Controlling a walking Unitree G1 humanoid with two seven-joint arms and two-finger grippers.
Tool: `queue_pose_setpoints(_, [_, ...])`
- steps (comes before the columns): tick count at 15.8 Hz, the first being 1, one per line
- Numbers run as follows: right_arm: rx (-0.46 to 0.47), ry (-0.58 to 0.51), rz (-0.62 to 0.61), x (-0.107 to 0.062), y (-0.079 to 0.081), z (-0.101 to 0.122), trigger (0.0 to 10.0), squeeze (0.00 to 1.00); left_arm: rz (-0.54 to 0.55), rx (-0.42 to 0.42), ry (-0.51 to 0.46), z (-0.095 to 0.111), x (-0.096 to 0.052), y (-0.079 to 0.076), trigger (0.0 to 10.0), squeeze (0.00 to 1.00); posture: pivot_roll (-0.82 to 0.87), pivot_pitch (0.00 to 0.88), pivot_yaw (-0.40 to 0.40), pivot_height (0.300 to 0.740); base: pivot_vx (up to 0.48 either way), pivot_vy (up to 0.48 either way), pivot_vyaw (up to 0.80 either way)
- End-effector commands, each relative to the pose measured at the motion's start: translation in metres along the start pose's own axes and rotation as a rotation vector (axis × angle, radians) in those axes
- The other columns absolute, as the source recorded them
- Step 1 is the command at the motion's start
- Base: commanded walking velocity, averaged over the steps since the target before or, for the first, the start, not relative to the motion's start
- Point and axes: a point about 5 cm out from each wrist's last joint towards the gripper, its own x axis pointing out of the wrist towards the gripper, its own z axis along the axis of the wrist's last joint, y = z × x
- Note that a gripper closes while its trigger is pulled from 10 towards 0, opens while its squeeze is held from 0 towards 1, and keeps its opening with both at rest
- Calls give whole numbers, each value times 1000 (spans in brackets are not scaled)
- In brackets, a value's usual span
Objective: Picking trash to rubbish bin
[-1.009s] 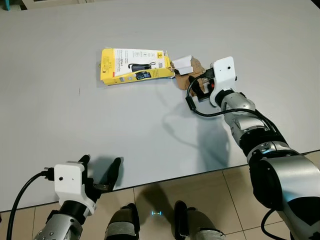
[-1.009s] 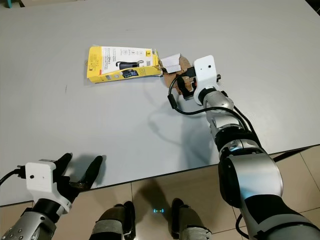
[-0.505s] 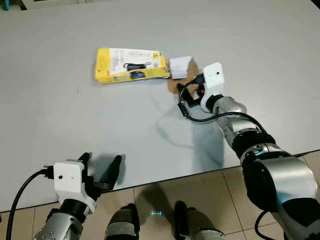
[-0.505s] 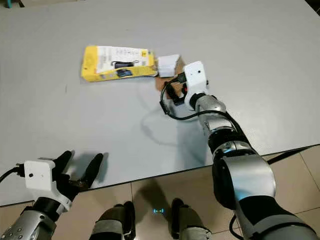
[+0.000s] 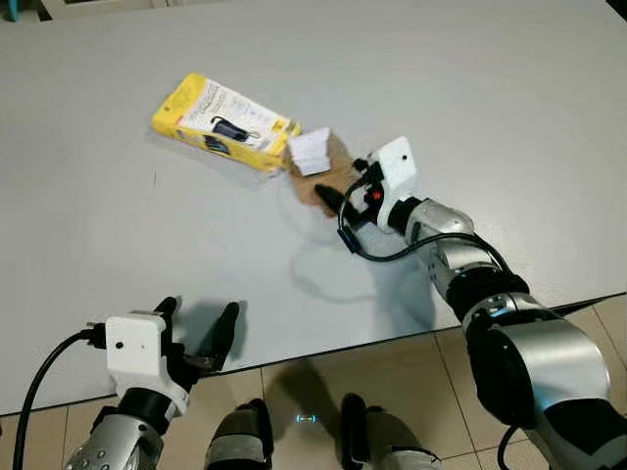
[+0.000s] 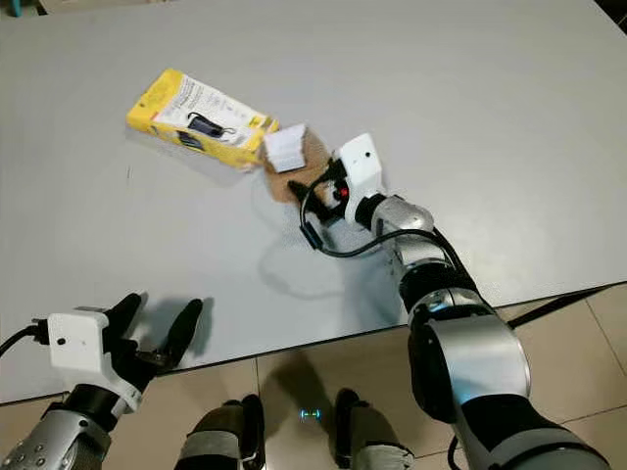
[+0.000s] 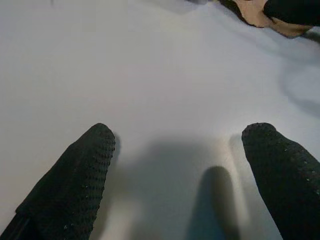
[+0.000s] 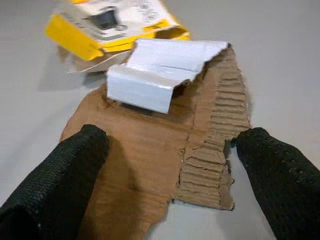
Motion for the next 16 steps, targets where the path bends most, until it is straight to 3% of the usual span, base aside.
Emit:
queue_pose_setpoints(1, [57,70,72,-7,9,-25,10000,871,0,-3,30,-6,-2,0,10000,0,201,275,-9,740,0,0,0])
queue_pose_setpoints(7, [57,97,295,-32,9,-39,10000,871,-1,-1,26,-6,1,1,10000,0,184,258,-14,740,0,0,0])
queue_pose_setpoints(10, [28,71,239,-36,0,-32,10000,831,-6,-2,20,-6,4,1,10000,0,172,251,-16,740,0,0,0])
queue_pose_setpoints(12, [10,-13,87,-29,-12,-11,10000,773,-12,-6,7,-5,9,0,10000,0,163,243,-17,740,0,0,0])
queue_pose_setpoints(15, [22,-53,-27,-19,-17,4,10000,757,1,-5,-17,-3,14,1,10000,0,161,226,-24,740,0,0,0])
queue_pose_setpoints(16, [24,-52,-50,-15,-16,6,10000,686,10,-6,-24,-1,16,2,10000,0,160,226,-25,740,0,0,0])
